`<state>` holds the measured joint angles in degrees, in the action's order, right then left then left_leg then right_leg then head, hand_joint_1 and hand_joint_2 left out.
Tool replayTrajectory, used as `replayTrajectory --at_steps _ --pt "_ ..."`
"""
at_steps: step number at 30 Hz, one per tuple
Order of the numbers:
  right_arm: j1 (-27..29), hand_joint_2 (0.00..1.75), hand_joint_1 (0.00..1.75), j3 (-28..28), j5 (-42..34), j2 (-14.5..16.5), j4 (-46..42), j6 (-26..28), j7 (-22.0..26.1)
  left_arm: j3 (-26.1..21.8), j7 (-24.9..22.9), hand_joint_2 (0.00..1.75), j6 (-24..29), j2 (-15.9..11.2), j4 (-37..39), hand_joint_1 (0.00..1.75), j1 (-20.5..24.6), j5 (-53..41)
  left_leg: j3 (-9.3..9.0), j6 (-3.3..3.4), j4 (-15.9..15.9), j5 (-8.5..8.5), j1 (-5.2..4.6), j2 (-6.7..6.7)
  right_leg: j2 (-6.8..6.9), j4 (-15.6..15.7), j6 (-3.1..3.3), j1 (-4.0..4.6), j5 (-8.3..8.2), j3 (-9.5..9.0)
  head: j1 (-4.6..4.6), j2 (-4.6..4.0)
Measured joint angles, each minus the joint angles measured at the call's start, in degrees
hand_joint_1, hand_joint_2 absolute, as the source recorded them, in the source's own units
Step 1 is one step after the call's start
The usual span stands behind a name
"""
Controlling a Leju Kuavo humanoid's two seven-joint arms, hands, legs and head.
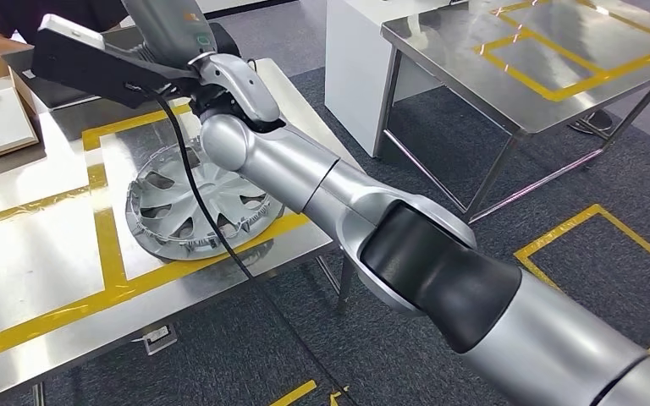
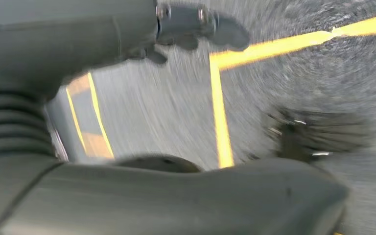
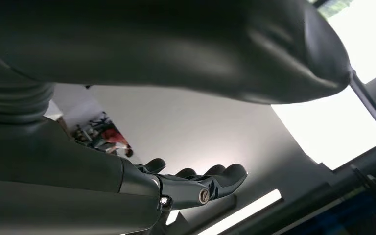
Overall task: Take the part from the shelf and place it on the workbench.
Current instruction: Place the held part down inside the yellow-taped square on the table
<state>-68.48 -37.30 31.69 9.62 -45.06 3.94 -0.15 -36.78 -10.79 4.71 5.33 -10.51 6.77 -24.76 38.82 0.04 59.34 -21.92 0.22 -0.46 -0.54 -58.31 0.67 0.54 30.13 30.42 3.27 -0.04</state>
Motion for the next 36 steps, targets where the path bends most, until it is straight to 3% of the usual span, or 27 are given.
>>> replayTrajectory --at_steps 3,5,7,9,11,12,13,14,17,18,22,24,26,27,28,29,30,32,33,34,36 --pt "-0.20 0.00 0.00 0.70 -0.09 -0.35 -5.43 0.52 0.50 15.67 0.11 0.00 0.66 -1.02 0.02 0.00 -0.47 21.58 -0.04 0.31 0.11 -0.38 -0.33 0.04 0.01 0.14 -0.41 -0.19 0.08 -0.15 -0.03 0.00" --pt "-0.24 0.00 0.00 0.89 0.10 -0.47 -8.41 0.82 0.52 22.99 0.15 0.00 0.77 -1.34 0.07 0.00 -0.69 23.11 -0.17 0.58 0.05 -0.48 -0.42 0.04 0.00 0.23 -0.73 -0.29 0.11 -0.30 -0.02 0.00" --pt "-0.22 0.00 0.00 1.10 0.39 -0.56 -10.53 1.30 0.67 27.35 0.22 0.00 0.82 -1.41 0.13 0.00 -0.88 18.40 -0.52 0.91 -0.55 -0.12 -0.12 0.21 0.00 -0.43 -1.12 -0.30 0.65 -0.26 0.05 0.00" --pt "-0.01 0.00 0.00 1.28 0.67 -0.74 -12.04 1.73 0.94 30.22 0.25 0.00 0.93 -1.51 0.18 0.00 -0.94 15.37 -0.78 1.17 -1.11 0.22 0.15 0.45 0.08 -4.56 -1.60 -0.42 3.41 1.45 0.22 0.00" --pt "0.73 0.00 0.00 1.33 1.00 -1.04 -13.13 2.08 1.13 32.29 0.26 0.00 1.08 -1.78 0.24 0.00 -1.02 14.62 -0.73 1.20 -1.14 0.27 0.17 0.59 0.13 -12.11 -2.01 -0.78 7.15 5.00 0.37 0.00" --pt "1.26 0.00 0.00 1.33 1.15 -1.21 -13.54 2.21 1.12 33.07 0.26 0.00 1.13 -1.89 0.26 0.00 -1.10 14.51 -0.67 1.13 -1.10 0.32 0.20 0.63 0.14 -14.98 -2.18 -1.01 7.95 6.37 0.40 0.00" --pt "1.73 0.00 0.00 1.33 1.28 -1.39 -13.87 2.32 1.10 33.74 0.26 0.00 1.14 -1.93 0.28 0.00 -1.23 14.44 -0.57 1.02 -1.04 0.39 0.26 0.66 0.15 -15.94 -2.34 -1.23 7.61 6.87 0.43 0.00" --pt "2.03 0.00 0.00 1.33 1.41 -1.54 -14.14 2.42 1.06 34.31 0.26 0.00 1.13 -1.93 0.31 0.00 -1.37 14.42 -0.42 0.85 -0.94 0.49 0.38 0.66 0.19 -14.58 -2.46 -1.44 6.22 6.27 0.45 0.00" --pt "2.33 0.00 0.00 1.37 1.79 -1.79 -15.06 2.85 1.04 35.42 0.27 0.00 1.14 -2.09 0.36 0.00 -1.69 14.37 0.18 -0.19 -0.46 0.98 0.69 0.59 0.38 -4.33 -2.61 -1.76 1.07 1.30 0.56 0.00" --pt "2.39 0.00 0.00 1.42 1.85 -1.87 -15.32 3.03 1.03 35.66 0.32 0.00 1.16 -2.19 0.37 0.00 -1.74 14.35 0.31 -0.66 -0.30 1.17 0.67 0.53 0.35 -2.38 -2.32 -1.73 0.31 0.53 0.60 0.00" --pt "2.56 0.00 0.00 1.75 2.03 -2.21 -15.91 3.57 0.89 36.45 0.42 0.00 1.23 -2.40 0.40 0.00 -2.08 14.26 0.87 -2.51 -0.35 1.57 0.74 0.37 0.11 -1.93 0.00 -1.56 -0.80 1.68 0.62 0.00" --pt "2.59 0.00 0.00 1.84 2.20 -2.26 -16.08 3.62 0.89 36.63 0.41 0.00 1.23 -2.46 0.43 0.00 -2.30 14.25 2.29 -3.00 3.02 -2.14 0.87 0.38 0.17 -1.73 0.95 -1.61 -1.98 2.55 0.58 0.00" --pt "2.86 0.00 0.00 1.98 2.31 -2.33 -16.14 3.62 1.00 36.77 0.42 0.00 1.23 -2.51 0.44 0.00 -2.35 14.24 4.41 -3.19 10.34 -7.60 0.86 0.37 0.15 -1.75 1.36 -1.40 -3.05 3.75 0.57 0.00" --pt "3.13 0.00 0.00 2.05 2.36 -2.38 -16.14 3.62 1.10 36.84 0.42 0.00 1.23 -2.52 0.44 0.00 -2.35 14.24 4.99 -3.21 13.60 -9.20 0.85 0.36 0.15 -1.77 1.45 -1.24 -3.54 4.40 0.57 0.00" --pt "3.40 0.00 0.00 2.10 2.45 -2.41 -16.14 3.62 1.20 36.90 0.43 0.00 1.23 -2.54 0.44 0.00 -2.36 14.23 4.80 -3.14 15.36 -9.75 0.83 0.36 0.15 -1.79 1.50 -1.06 -4.02 5.03 0.58 0.00" --pt "3.61 0.00 0.00 2.15 2.59 -2.43 -16.14 3.62 1.30 36.94 0.44 0.00 1.24 -2.55 0.44 0.00 -2.35 14.21 3.59 -2.94 15.08 -9.36 0.78 0.36 0.15 -1.82 1.51 -0.90 -4.48 5.63 0.59 0.00" --pt "3.71 0.00 0.00 2.22 2.78 -2.44 -16.14 3.62 1.40 36.95 0.47 0.00 1.27 -2.58 0.44 0.00 -2.34 14.18 1.32 -2.60 12.63 -8.37 0.66 0.35 0.15 -1.83 1.48 -0.75 -4.90 6.15 0.58 0.00" --pt "3.64 0.00 0.00 2.48 3.22 -2.45 -16.14 3.68 1.69 36.95 0.56 0.00 1.36 -2.86 0.40 0.00 -2.20 14.05 -4.46 -1.62 5.02 -7.20 0.18 0.34 0.16 -1.87 1.26 -0.58 -5.68 6.87 0.63 0.00" --pt "3.59 0.00 0.00 2.62 3.39 -2.46 -16.14 3.73 1.83 36.95 0.62 0.00 1.41 -2.98 0.38 0.00 -2.10 13.95 -6.43 -1.27 2.24 -6.93 -0.12 0.34 0.22 -1.85 1.02 -0.59 -6.00 7.02 0.62 0.00" --pt "3.56 0.00 0.00 2.76 3.56 -2.48 -16.14 3.82 1.93 36.96 0.64 0.00 1.47 -3.10 0.36 0.00 -1.98 13.85 -7.48 -0.98 0.60 -6.96 -0.40 0.34 0.29 -1.82 0.69 -0.67 -6.31 7.07 0.63 0.00" --pt "3.59 0.00 0.00 3.04 3.88 -2.50 -16.14 3.98 1.98 36.97 0.66 0.00 1.54 -3.14 0.35 0.00 -1.83 13.68 -7.35 -0.55 -0.07 -6.27 -0.57 0.36 0.40 -1.60 -0.03 -0.72 -6.93 7.13 0.62 0.00"
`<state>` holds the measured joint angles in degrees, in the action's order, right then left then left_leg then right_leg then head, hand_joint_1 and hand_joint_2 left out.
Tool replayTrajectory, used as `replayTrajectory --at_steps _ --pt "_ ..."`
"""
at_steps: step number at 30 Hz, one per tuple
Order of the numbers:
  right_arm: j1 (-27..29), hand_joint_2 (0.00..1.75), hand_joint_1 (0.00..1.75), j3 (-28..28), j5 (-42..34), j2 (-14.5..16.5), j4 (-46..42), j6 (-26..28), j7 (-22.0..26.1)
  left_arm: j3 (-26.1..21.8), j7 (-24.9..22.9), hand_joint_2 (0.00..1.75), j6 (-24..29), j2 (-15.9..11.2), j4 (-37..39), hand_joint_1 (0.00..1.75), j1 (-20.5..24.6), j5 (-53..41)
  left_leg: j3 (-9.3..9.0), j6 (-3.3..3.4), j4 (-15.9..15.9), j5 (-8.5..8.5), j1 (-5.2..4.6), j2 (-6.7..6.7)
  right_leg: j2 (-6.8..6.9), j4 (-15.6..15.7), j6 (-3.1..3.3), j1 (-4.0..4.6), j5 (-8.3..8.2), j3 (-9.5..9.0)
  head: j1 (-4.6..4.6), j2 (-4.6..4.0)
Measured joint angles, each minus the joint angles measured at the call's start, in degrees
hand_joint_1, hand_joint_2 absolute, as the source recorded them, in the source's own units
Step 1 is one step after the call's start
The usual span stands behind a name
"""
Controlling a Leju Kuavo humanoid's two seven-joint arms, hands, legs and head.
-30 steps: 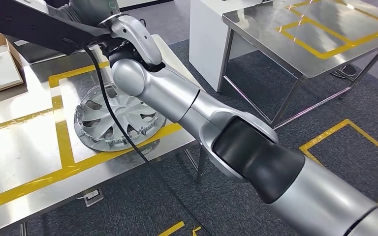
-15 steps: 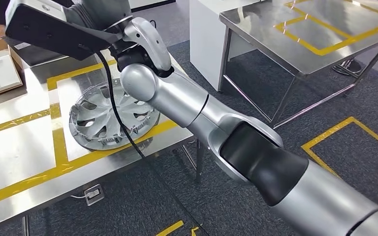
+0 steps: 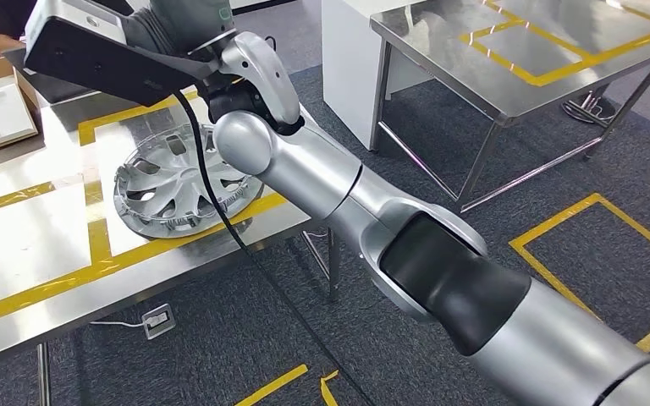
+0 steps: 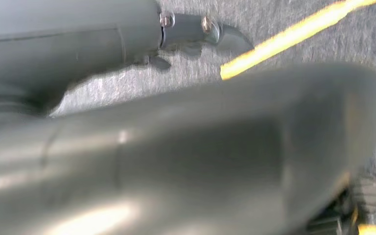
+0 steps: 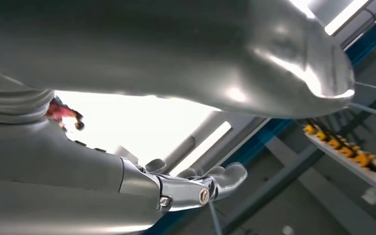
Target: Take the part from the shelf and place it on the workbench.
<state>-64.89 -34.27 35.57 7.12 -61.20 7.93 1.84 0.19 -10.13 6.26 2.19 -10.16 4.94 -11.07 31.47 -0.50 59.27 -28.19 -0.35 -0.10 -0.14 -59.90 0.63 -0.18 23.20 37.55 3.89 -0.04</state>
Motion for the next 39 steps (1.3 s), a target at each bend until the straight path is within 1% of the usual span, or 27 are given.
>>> replayTrajectory --at_steps 1,3,5,6,7,8,9,11,12,13,16,18,20,21,22,23,24,25,27,28,29,31,32,33,36,37,39 --pt "0.02 0.00 0.00 0.19 0.19 -0.05 0.00 0.12 0.01 0.01 -0.02 0.00 0.02 -0.03 0.00 0.00 0.05 -0.10 0.14 0.33 -0.37 0.41 0.12 0.14 -0.03 -0.14 -0.35 -0.02 0.11 0.17 0.02 0.00" --pt "0.04 0.00 0.00 0.55 0.47 -0.25 0.00 0.30 -0.02 0.01 -0.04 0.00 0.05 -0.08 0.00 0.00 0.11 -0.33 0.92 1.07 -0.91 1.63 0.49 0.46 -0.10 -2.70 -1.02 -0.07 2.99 1.30 0.14 0.00" --pt "0.29 0.00 0.00 0.86 0.74 -0.51 0.00 0.37 -0.03 0.05 -0.06 0.00 0.05 -0.04 0.01 0.00 0.16 -0.49 2.33 1.43 -0.92 2.83 0.54 0.67 -0.10 -9.24 -1.62 -0.31 8.24 3.41 0.29 0.00" --pt "0.53 0.00 0.00 1.00 0.86 -0.65 0.00 0.39 -0.04 0.10 -0.08 0.00 0.02 0.00 0.01 0.00 0.15 -0.56 3.17 1.41 -0.86 3.42 0.56 0.74 -0.09 -12.56 -1.86 -0.40 9.96 4.22 0.32 0.00" --pt "0.80 0.00 0.00 1.15 1.01 -0.79 0.00 0.40 -0.06 0.21 -0.14 0.00 -0.03 0.03 0.02 0.00 0.13 -0.74 4.05 1.35 -0.76 4.01 0.61 0.79 -0.09 -14.77 -2.04 -0.48 10.53 4.42 0.33 0.00" --pt "1.02 0.00 0.00 1.31 1.16 -0.93 0.00 0.42 -0.09 0.34 -0.22 0.00 -0.07 0.02 0.02 0.00 0.12 -1.00 4.91 1.24 -0.61 4.56 0.68 0.84 -0.08 -15.13 -2.17 -0.57 9.87 3.70 0.34 0.00" --pt "1.17 0.00 0.00 1.50 1.28 -1.09 0.00 0.43 -0.11 0.50 -0.31 0.00 -0.09 -0.01 0.01 0.00 0.12 -1.28 5.75 1.08 -0.40 5.07 0.77 0.86 -0.06 -13.38 -2.26 -0.66 8.41 1.91 0.35 0.00" --pt "1.30 0.00 0.00 1.93 1.57 -1.32 -0.05 0.45 -0.12 0.85 -0.49 0.00 -0.09 -0.22 0.00 0.00 0.11 -1.90 7.25 0.47 0.17 5.98 0.89 0.83 -0.02 -6.13 -2.21 -0.72 6.99 -3.29 0.40 0.00" --pt "1.43 0.00 0.00 2.14 1.74 -1.45 -0.14 0.46 -0.09 1.05 -0.57 0.00 -0.06 -0.42 0.01 0.00 0.09 -2.25 7.66 0.09 0.37 6.39 0.89 0.79 -0.07 -3.18 -1.82 -0.61 6.95 -5.17 0.45 0.00" --pt "1.56 0.00 0.00 2.33 1.91 -1.63 -0.24 0.47 -0.06 1.26 -0.63 0.00 0.01 -0.70 0.01 0.00 0.07 -2.57 7.85 -0.29 0.49 6.75 0.86 0.75 -0.13 -1.33 -1.32 -0.48 7.43 -6.19 0.47 0.00" --pt "1.92 0.00 0.00 2.90 2.27 -2.54 -0.38 0.47 0.00 1.63 -0.90 0.00 0.61 -1.87 0.07 0.00 -0.09 -3.01 7.95 -1.43 0.16 7.61 1.02 0.65 -0.16 -0.69 0.40 -0.21 6.83 -5.70 0.53 0.00" --pt "2.03 0.00 0.00 3.16 2.34 -3.02 -0.38 0.44 0.05 1.68 -1.07 0.00 1.26 -2.94 0.16 0.00 -0.45 -2.96 8.93 -2.03 2.07 4.91 1.20 0.53 -0.07 -0.38 1.31 -0.30 5.48 -4.79 0.42 0.00" --pt "2.20 0.00 0.00 3.42 2.30 -3.50 -0.34 0.43 0.30 1.69 -1.08 0.00 1.93 -4.24 0.24 0.00 -0.89 -2.70 10.78 -2.36 8.22 -0.84 1.23 0.41 -0.15 -0.32 1.75 -0.31 4.07 -3.42 0.28 0.00" --pt "2.38 0.00 0.00 3.56 2.25 -3.78 -0.27 0.43 0.49 1.69 -1.08 0.00 2.20 -4.98 0.26 0.00 -1.10 -2.51 11.55 -2.46 11.82 -2.99 1.22 0.37 -0.19 -0.35 1.83 -0.23 3.41 -2.65 0.26 0.00" --pt "2.61 0.00 0.00 3.69 2.19 -4.04 -0.15 0.43 0.77 1.69 -1.08 0.00 2.41 -5.65 0.28 0.00 -1.30 -2.34 11.70 -2.47 14.50 -3.92 1.21 0.35 -0.22 -0.38 1.85 -0.13 2.76 -1.83 0.26 0.00" --pt "2.84 0.00 0.00 3.84 2.13 -4.26 0.01 0.45 1.01 1.69 -1.12 0.00 2.58 -6.25 0.30 0.00 -1.49 -2.20 11.07 -2.35 15.56 -3.69 1.17 0.33 -0.23 -0.41 1.83 -0.02 2.15 -1.04 0.26 0.00" --pt "3.01 0.00 0.00 4.03 2.09 -4.40 0.19 0.47 1.21 1.69 -1.21 0.00 2.75 -6.79 0.31 0.00 -1.66 -2.09 9.43 -2.08 14.59 -2.64 1.09 0.30 -0.24 -0.42 1.79 0.09 1.56 -0.28 0.26 0.00" --pt "3.04 0.00 0.00 4.26 2.07 -4.49 0.36 0.52 1.37 1.69 -1.33 0.00 2.89 -7.27 0.30 0.00 -1.79 -1.97 6.83 -1.63 11.82 -1.53 0.93 0.25 -0.24 -0.44 1.71 0.17 0.96 0.39 0.27 0.00" --pt "2.94 0.00 0.00 4.70 2.05 -4.60 0.56 0.69 1.61 1.69 -1.56 0.00 3.11 -8.14 0.28 0.00 -1.91 -1.71 1.14 -0.71 4.46 -1.26 0.45 0.17 -0.18 -0.41 1.36 0.26 -0.07 1.28 0.32 0.00" --pt "2.92 0.00 0.00 4.86 2.08 -4.69 0.65 0.87 1.78 1.68 -1.61 0.00 3.15 -8.45 0.28 0.00 -1.94 -1.58 -0.54 -0.44 1.82 -1.58 0.15 0.14 -0.09 -0.37 1.08 0.19 -0.52 1.43 0.28 0.00" --pt "2.99 0.00 0.00 4.98 2.17 -4.79 0.75 1.17 1.97 1.66 -1.63 0.00 3.12 -8.64 0.28 0.00 -1.96 -1.43 -1.24 -0.25 0.46 -1.86 -0.10 0.15 0.01 -0.24 0.72 0.09 -0.98 1.47 0.16 0.00" --pt "3.29 0.00 0.00 5.25 2.60 -5.31 1.02 2.10 2.23 1.53 -1.56 0.00 2.91 -8.70 0.31 0.00 -2.10 -1.14 -0.82 0.23 -0.25 -0.85 -0.24 0.27 0.11 0.08 -0.07 -0.11 -1.75 1.50 -0.12 0.00" --pt "3.44 0.00 0.00 5.40 2.86 -5.69 1.16 2.57 2.24 1.46 -1.47 0.00 2.75 -8.65 0.32 0.00 -2.17 -0.99 -0.55 0.66 -0.52 -0.16 -0.12 0.42 0.06 -0.18 -0.46 -0.14 -1.29 1.78 -0.19 0.00" --pt "3.60 0.00 0.00 5.61 3.11 -6.29 1.46 2.97 2.16 1.40 -1.31 0.00 2.63 -8.54 0.32 0.00 -2.26 -0.82 -0.08 1.08 -0.83 0.66 0.07 0.57 0.01 -1.39 -0.82 -0.15 0.28 2.36 -0.17 0.00" --pt "4.18 0.00 0.00 6.32 3.52 -8.57 3.83 3.78 2.00 1.30 -0.72 0.00 2.53 -7.90 0.33 0.00 -2.51 -0.26 2.32 1.76 -1.01 3.07 0.34 0.77 -0.07 -10.67 -1.76 -0.35 8.05 5.21 -0.04 0.00" --pt "4.56 0.00 0.00 6.72 3.56 -9.49 5.39 4.15 2.22 1.27 -0.58 0.00 2.53 -7.58 0.33 0.00 -2.64 -0.17 3.32 1.77 -0.96 3.84 0.39 0.77 -0.06 -13.71 -2.02 -0.44 9.20 5.64 -0.03 0.00" --pt "5.37 0.00 0.00 7.68 3.64 -11.29 8.93 5.18 2.82 1.24 -0.41 0.00 2.53 -6.92 0.33 0.00 -2.90 -0.08 5.28 1.67 -0.71 5.24 0.52 0.80 -0.04 -15.36 -2.39 -0.58 8.01 4.24 -0.02 0.00"
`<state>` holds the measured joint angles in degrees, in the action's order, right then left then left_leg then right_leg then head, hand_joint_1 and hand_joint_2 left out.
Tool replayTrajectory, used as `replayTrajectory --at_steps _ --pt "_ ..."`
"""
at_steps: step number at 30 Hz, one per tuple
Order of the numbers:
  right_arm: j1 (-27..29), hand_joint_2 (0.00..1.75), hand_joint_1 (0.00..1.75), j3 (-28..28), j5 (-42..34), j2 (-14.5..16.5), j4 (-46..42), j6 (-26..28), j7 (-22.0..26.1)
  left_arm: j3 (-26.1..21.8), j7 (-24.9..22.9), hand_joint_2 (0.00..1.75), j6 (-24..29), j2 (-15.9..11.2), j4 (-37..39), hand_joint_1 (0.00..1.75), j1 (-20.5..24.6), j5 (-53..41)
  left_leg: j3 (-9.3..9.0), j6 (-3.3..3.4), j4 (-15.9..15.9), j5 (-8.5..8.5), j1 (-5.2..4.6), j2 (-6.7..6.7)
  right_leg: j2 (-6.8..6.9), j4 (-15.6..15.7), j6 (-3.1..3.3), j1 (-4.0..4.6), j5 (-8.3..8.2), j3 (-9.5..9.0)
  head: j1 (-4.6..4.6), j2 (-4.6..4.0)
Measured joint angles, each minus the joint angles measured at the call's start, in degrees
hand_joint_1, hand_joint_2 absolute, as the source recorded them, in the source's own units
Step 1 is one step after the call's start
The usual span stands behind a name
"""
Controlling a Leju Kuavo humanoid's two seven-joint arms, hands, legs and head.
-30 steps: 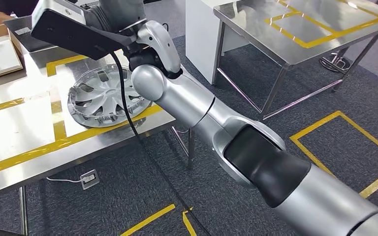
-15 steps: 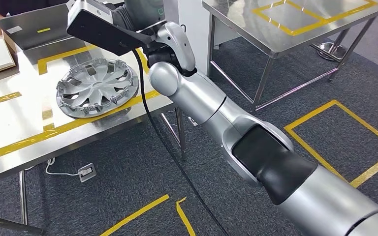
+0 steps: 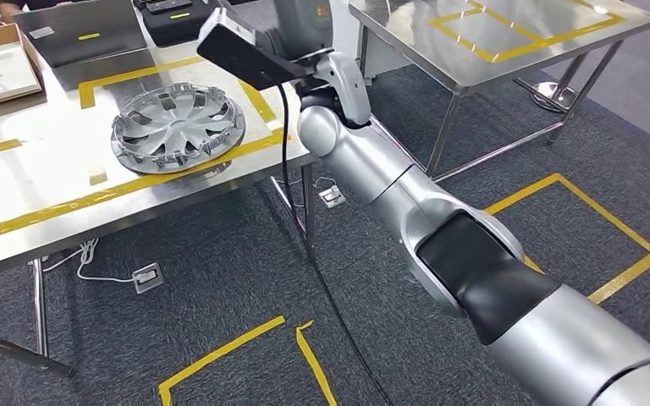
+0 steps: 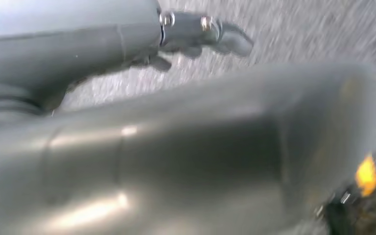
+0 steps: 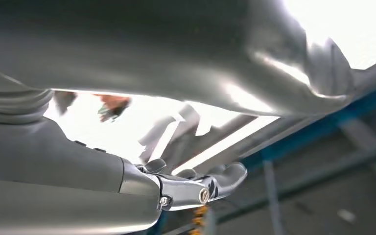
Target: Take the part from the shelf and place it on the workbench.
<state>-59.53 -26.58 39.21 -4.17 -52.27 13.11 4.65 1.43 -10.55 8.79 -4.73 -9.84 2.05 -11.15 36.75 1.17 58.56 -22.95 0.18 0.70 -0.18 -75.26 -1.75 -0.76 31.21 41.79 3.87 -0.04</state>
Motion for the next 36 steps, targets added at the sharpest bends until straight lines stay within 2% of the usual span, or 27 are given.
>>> replayTrajectory --at_steps 1,2,3,4,5,7,8,9,10,11,12,13,14,15,16,17,19,20,21,23,25,27,30,31,32,34,36 --pt "0.36 0.00 0.00 0.64 0.04 -0.88 1.90 0.75 0.45 -0.01 0.03 0.00 0.00 0.33 0.00 0.00 -0.07 -0.06 1.00 -0.16 0.25 0.63 0.10 0.03 0.04 2.17 -0.09 -0.05 -1.51 -2.33 -0.01 0.00" --pt "0.66 0.00 0.00 1.26 0.09 -1.64 3.55 1.50 0.76 -0.02 0.04 0.00 0.00 0.61 0.00 0.00 -0.08 -0.16 1.89 -0.37 0.58 1.17 0.15 0.04 0.11 5.80 -0.11 -0.09 -2.03 -5.25 -0.01 0.00" --pt "1.04 0.00 0.00 1.99 0.14 -2.54 5.22 2.26 0.88 -0.02 0.02 0.00 -0.01 0.83 -0.01 0.00 -0.04 -0.27 2.64 -0.65 0.93 1.67 0.17 -0.01 0.17 9.57 0.10 0.04 -1.83 -8.02 0.03 0.00" --pt "1.73 0.00 0.00 2.83 0.14 -3.53 6.96 3.01 0.93 -0.03 -0.06 0.00 -0.05 1.06 -0.02 0.00 -0.01 -0.41 3.10 -0.98 1.16 2.16 0.16 -0.11 0.22 12.67 0.50 0.16 -1.41 -10.00 0.08 0.00" --pt "2.70 0.00 0.00 3.74 0.03 -4.61 8.75 3.68 0.90 -0.03 -0.21 0.00 -0.13 1.23 -0.03 0.00 0.02 -0.53 3.26 -1.29 1.19 2.62 0.15 -0.25 0.24 14.43 0.98 0.31 -0.66 -10.91 0.10 0.00" --pt "5.62 0.00 0.00 5.69 -0.51 -6.96 12.23 4.98 0.92 -0.03 -0.65 0.00 -0.34 1.58 -0.03 0.00 -0.11 -0.79 3.17 -1.92 0.68 3.45 0.29 -0.52 0.25 15.24 1.99 0.49 -1.09 -10.82 0.19 0.00" --pt "7.48 0.00 0.00 6.67 -0.93 -8.01 13.91 5.74 1.07 -0.03 -0.90 0.00 -0.42 1.70 -0.01 0.00 -0.27 -0.91 3.31 -2.18 0.62 3.38 0.39 -0.60 0.38 15.55 2.35 0.47 -1.58 -10.72 0.20 -0.01" --pt "9.48 0.00 0.00 7.61 -1.37 -8.87 15.35 6.53 1.13 -0.03 -1.08 0.00 -0.47 1.82 0.01 0.00 -0.51 -0.98 3.68 -2.37 1.13 2.37 0.46 -0.64 0.46 15.84 2.70 0.42 -2.29 -10.41 0.17 -0.01" --pt "11.45 0.00 0.00 8.52 -1.74 -9.62 16.61 7.32 1.12 -0.03 -1.22 0.00 -0.50 1.91 0.03 0.00 -0.73 -1.02 4.31 -2.48 2.56 0.35 0.47 -0.68 0.52 16.07 3.02 0.33 -3.12 -9.92 0.10 -0.01" --pt "13.34 0.00 0.00 9.33 -2.09 -10.12 17.52 7.98 0.93 -0.04 -1.30 0.00 -0.52 1.97 0.04 0.00 -0.88 -1.02 5.14 -2.51 5.12 -2.60 0.49 -0.69 0.49 16.13 3.19 0.28 -3.91 -9.23 0.01 -0.01" --pt "15.32 0.00 0.00 10.14 -2.44 -10.61 18.35 8.43 0.48 -0.10 -1.35 0.00 -0.52 2.01 0.04 0.00 -0.93 -1.02 5.96 -2.56 8.40 -5.59 0.49 -0.70 0.35 16.12 3.27 0.29 -4.62 -8.46 -0.10 0.00" --pt "17.53 0.00 0.00 11.13 -2.88 -11.09 19.32 8.62 -0.23 -0.20 -1.38 0.00 -0.54 2.04 0.03 0.00 -0.88 -1.02 6.48 -2.63 11.76 -7.66 0.50 -0.71 0.28 16.08 3.24 0.35 -5.25 -7.75 -0.12 0.00" --pt "20.23 0.00 0.00 12.33 -3.47 -11.51 20.54 8.61 -1.25 -0.33 -1.42 0.00 -0.56 2.11 0.03 0.00 -0.78 -1.03 6.46 -2.69 14.46 -8.38 0.51 -0.70 0.34 16.04 3.11 0.44 -5.78 -7.12 -0.14 0.00" --pt "23.38 0.00 0.00 13.72 -4.18 -11.86 22.06 8.39 -2.47 -0.45 -1.46 0.00 -0.59 2.20 0.01 0.00 -0.69 -1.07 5.69 -2.70 15.73 -7.72 0.51 -0.70 0.58 15.96 2.95 0.55 -6.20 -6.57 -0.15 0.00" --pt "26.53 0.00 0.00 15.10 -4.90 -12.10 23.59 7.97 -3.63 -0.52 -1.50 0.00 -0.66 2.32 -0.01 0.00 -0.68 -1.11 4.11 -2.68 15.37 -6.40 0.51 -0.70 0.91 15.82 2.78 0.63 -6.54 -6.02 -0.12 0.00" --pt "29.40 0.44 0.00 16.31 -5.68 -12.16 24.93 7.22 -4.77 -0.55 -1.61 0.00 -0.78 2.44 -0.03 0.00 -0.73 -1.19 1.62 -2.64 13.29 -5.42 0.54 -0.80 1.20 15.61 2.62 0.62 -6.88 -5.38 -0.13 0.00" --pt "33.58 1.31 0.00 18.31 -7.39 -12.07 27.20 4.49 -7.32 -0.56 -1.78 0.87 -1.15 2.63 -0.14 0.00 -0.71 -1.40 -3.97 -2.42 6.66 -6.38 0.47 -1.42 1.28 15.21 2.14 0.52 -7.56 -4.24 -0.15 0.00" --pt "35.25 1.75 0.00 19.37 -8.39 -11.90 28.39 2.20 -9.48 -0.58 -1.80 1.31 -1.56 2.72 -0.19 0.00 -0.56 -1.54 -5.70 -2.12 4.01 -7.42 0.37 -1.73 1.19 15.13 1.79 0.48 -7.82 -3.93 -0.15 0.00" --pt "37.17 1.75 0.00 20.29 -10.07 -11.60 29.44 -0.70 -12.64 -0.60 -1.69 1.75 -2.18 2.78 -0.23 0.00 -0.40 -1.72 -6.42 -1.71 2.48 -8.17 0.19 -1.95 1.11 15.26 1.38 0.49 -8.01 -3.88 -0.16 0.00" --pt "42.06 1.75 0.00 20.63 -17.96 -10.57 32.00 -7.29 -21.67 -0.62 -1.19 1.75 -4.51 2.86 -0.24 0.00 -0.30 -2.39 -6.34 -0.98 1.49 -8.06 0.06 -2.00 1.21 16.14 0.70 0.51 -8.45 -4.39 -0.25 0.00" --pt "47.76 1.75 0.00 19.61 -28.95 -8.94 34.82 -11.36 -30.40 -0.62 -0.74 1.75 -6.58 2.87 -0.20 0.00 -0.59 -3.06 -6.50 -0.94 0.73 -7.67 0.21 -2.05 1.32 17.08 0.99 0.61 -8.27 -5.01 -0.30 0.00" --pt "52.51 1.75 0.00 19.51 -36.57 -7.05 36.85 -11.81 -34.56 -0.63 -0.58 1.75 -6.93 2.89 -0.13 0.00 -1.09 -2.95 -6.42 -1.00 0.49 -7.16 0.22 -1.86 1.23 17.35 1.51 0.61 -7.71 -5.03 -0.26 0.00" --pt "55.77 1.75 0.00 22.03 -45.04 -4.03 38.41 -10.90 -34.55 -0.76 -0.48 1.75 -6.23 2.93 -0.03 0.00 -1.36 -2.44 -6.10 -0.47 0.53 -6.59 0.02 -0.93 0.98 17.49 1.57 0.46 -7.80 -4.53 -0.27 0.00" --pt "56.41 1.75 0.00 23.44 -47.10 -2.96 38.79 -10.70 -34.01 -0.79 -0.51 1.75 -6.19 2.93 -0.01 0.00 -1.28 -2.65 -6.05 -0.34 0.55 -6.53 -0.04 -0.68 0.92 17.62 1.60 0.44 -8.31 -4.45 -0.26 0.00" --pt "57.04 1.75 0.00 24.85 -48.30 -1.74 39.11 -10.55 -33.39 -0.79 -0.62 1.75 -6.33 2.92 -0.01 0.00 -1.20 -3.09 -6.04 -0.31 0.58 -6.55 -0.12 -0.54 0.88 17.79 1.41 0.38 -9.20 -4.42 -0.27 0.00" --pt "58.07 1.75 0.00 26.69 -48.34 0.51 39.67 -10.17 -31.94 -0.77 -1.14 1.75 -6.69 2.91 0.00 0.00 -1.06 -4.20 -5.95 -0.23 0.63 -6.57 -0.32 -0.41 0.82 18.07 0.63 0.15 -10.62 -4.31 -0.29 0.00" --pt "58.65 1.75 0.00 27.13 -46.86 2.18 40.05 -9.42 -29.40 -0.74 -2.08 1.75 -6.83 2.92 -0.05 0.00 -1.05 -5.08 -5.83 -0.20 0.63 -6.55 -0.47 -0.36 0.78 18.09 0.11 -0.02 -10.84 -4.14 -0.29 0.00"
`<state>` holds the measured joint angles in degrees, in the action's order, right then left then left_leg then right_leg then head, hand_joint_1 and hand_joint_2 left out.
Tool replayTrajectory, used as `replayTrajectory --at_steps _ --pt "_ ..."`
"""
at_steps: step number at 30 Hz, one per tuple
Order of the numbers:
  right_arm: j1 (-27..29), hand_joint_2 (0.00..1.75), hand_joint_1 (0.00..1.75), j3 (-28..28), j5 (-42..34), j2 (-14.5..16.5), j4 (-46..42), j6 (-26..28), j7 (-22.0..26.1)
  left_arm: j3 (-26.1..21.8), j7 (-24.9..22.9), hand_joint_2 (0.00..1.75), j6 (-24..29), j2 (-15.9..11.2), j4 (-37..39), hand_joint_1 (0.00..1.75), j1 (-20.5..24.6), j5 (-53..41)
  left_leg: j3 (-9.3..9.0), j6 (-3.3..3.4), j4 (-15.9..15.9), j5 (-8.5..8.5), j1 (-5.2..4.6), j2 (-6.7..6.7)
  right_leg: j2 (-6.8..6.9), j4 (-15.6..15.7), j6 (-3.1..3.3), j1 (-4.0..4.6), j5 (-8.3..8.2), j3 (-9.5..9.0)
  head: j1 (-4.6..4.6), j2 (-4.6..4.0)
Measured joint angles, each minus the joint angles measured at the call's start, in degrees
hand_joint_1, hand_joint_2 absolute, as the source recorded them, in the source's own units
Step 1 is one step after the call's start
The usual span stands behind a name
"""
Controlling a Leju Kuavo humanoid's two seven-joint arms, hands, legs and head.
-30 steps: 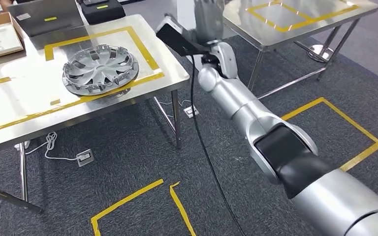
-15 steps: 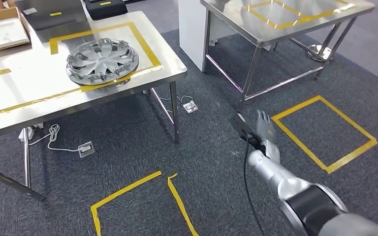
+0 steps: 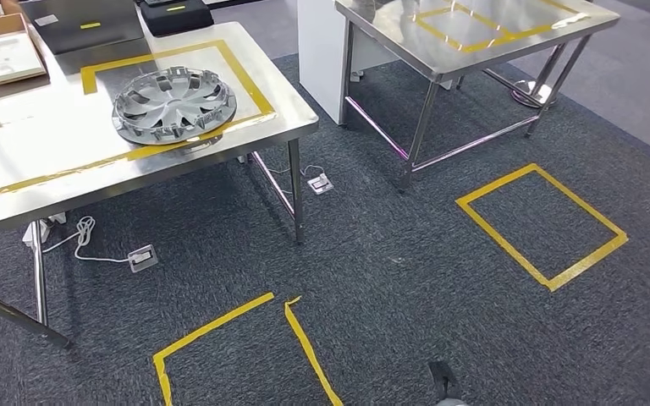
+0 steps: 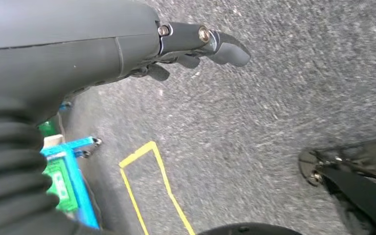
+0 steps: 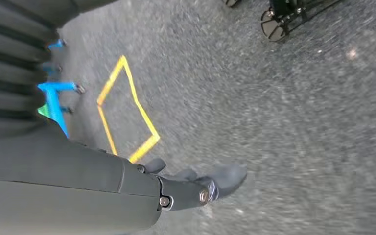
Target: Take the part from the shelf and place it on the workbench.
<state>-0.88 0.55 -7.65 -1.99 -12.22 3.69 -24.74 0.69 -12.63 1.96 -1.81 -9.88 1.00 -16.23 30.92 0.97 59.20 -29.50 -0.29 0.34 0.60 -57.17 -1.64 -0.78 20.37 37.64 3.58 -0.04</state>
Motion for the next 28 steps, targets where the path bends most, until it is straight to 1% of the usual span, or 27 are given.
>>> replayTrajectory --at_steps 2,4,11,16,20,21,25,28 --pt "0.64 1.75 0.00 0.02 1.58 0.88 0.03 0.63 3.64 0.03 -0.36 1.75 0.08 0.05 -0.62 0.00 -0.49 0.03 0.04 -0.01 -0.01 0.00 -0.03 0.02 -0.01 -0.06 0.07 -0.01 -0.01 0.11 0.01 0.00" --pt "1.59 1.75 0.00 0.02 2.67 1.27 -0.39 0.69 6.96 0.03 0.45 1.75 0.13 0.18 -1.77 0.00 -1.43 1.30 0.09 -0.03 -0.04 -0.01 -0.03 0.01 -0.01 -0.13 0.14 0.01 0.08 0.19 0.02 0.00" --pt "5.23 1.75 0.00 0.00 5.06 1.77 -3.85 -1.06 15.35 0.03 5.88 1.75 -0.66 0.74 -6.32 0.00 -4.95 8.04 0.25 -0.12 -0.08 -0.08 -0.03 0.02 -0.01 -0.27 0.24 0.01 0.24 0.48 0.02 0.00" --pt "7.58 1.75 0.00 0.00 6.68 1.77 -6.77 -2.66 21.20 0.03 10.02 1.75 -1.23 1.05 -9.53 0.00 -7.41 13.09 0.28 -0.14 -0.08 -0.07 -0.03 0.02 -0.01 -0.34 0.46 0.01 0.39 0.54 0.01 0.00" --pt "8.51 0.00 0.00 -0.03 7.52 1.77 -8.14 -3.53 24.31 0.03 12.22 1.75 -1.64 1.21 -11.10 0.00 -8.46 15.75 0.30 -0.19 -0.08 -0.04 -0.03 0.02 -0.01 -0.37 0.46 0.00 0.38 0.57 0.01 0.00" --pt "8.64 0.00 0.00 -0.03 7.60 1.77 -8.34 -3.59 24.53 0.03 12.39 1.75 -1.68 1.25 -11.34 0.00 -8.59 15.94 0.30 -0.19 -0.08 -0.04 -0.03 0.02 -0.01 -0.37 0.46 0.00 0.38 0.58 0.01 0.00" --pt "9.00 0.00 0.00 -0.04 7.65 1.77 -8.86 -3.62 24.74 0.03 12.62 0.00 -1.72 1.39 -11.96 0.00 -8.98 16.15 0.31 -0.21 -0.08 -0.02 -0.03 0.03 -0.01 -0.38 0.47 0.01 0.37 0.60 0.01 0.00" --pt "9.04 0.00 0.00 -0.04 7.65 1.77 -8.96 -3.62 24.75 0.03 12.65 0.00 -1.72 1.42 -12.18 0.00 -9.06 16.18 0.32 -0.23 -0.08 -0.01 -0.03 0.02 -0.01 -0.39 0.47 0.01 0.37 0.61 0.00 0.00"
